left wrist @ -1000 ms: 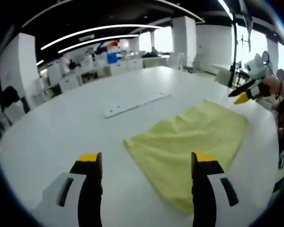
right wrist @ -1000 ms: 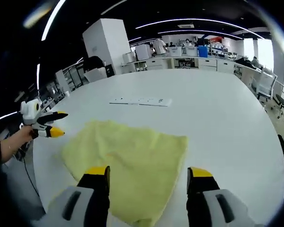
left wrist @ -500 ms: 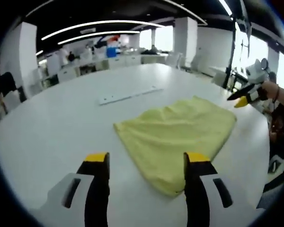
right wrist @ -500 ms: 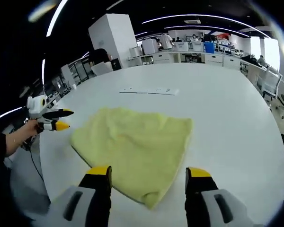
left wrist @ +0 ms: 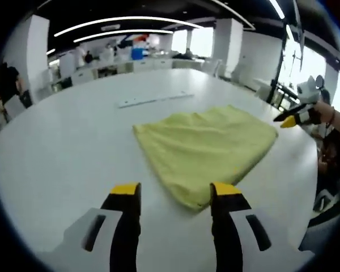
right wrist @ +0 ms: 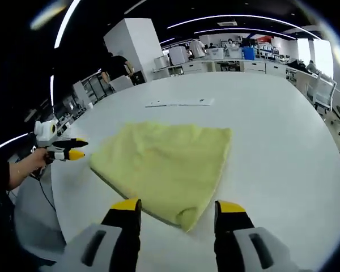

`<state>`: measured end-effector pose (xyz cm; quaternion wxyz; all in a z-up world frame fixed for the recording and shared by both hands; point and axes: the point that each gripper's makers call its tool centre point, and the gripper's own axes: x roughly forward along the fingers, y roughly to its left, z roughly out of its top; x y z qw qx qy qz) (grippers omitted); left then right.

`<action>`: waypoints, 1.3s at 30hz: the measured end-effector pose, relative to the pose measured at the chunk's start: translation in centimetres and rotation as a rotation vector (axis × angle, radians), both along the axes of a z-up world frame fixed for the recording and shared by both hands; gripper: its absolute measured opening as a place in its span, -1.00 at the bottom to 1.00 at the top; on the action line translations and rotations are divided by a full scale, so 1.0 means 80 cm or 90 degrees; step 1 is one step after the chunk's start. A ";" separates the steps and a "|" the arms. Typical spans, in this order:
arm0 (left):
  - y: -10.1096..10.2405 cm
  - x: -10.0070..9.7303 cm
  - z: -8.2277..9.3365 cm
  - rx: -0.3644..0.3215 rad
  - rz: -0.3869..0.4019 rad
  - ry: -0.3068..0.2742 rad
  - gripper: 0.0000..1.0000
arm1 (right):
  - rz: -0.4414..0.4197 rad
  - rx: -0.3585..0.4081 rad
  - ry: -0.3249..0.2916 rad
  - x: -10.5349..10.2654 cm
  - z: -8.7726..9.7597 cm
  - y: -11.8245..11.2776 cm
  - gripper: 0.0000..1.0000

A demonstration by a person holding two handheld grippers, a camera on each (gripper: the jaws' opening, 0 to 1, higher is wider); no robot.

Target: Fold the garment on the visible template until the final outline fits inside the template.

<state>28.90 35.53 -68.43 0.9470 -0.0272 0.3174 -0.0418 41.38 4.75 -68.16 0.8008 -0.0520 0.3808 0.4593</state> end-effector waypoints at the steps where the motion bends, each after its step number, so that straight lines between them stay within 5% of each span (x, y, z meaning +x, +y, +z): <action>1: 0.000 -0.002 -0.001 0.000 0.000 0.002 -0.12 | 0.002 -0.001 0.000 -0.002 -0.001 -0.001 -0.07; 25: -0.017 -0.016 -0.026 -0.063 0.059 0.018 -0.46 | -0.021 -0.009 -0.009 -0.016 -0.032 -0.017 -0.75; 39: -0.023 -0.017 -0.042 -0.099 0.081 0.034 -0.73 | -0.052 -0.004 -0.012 -0.012 -0.039 -0.020 -0.96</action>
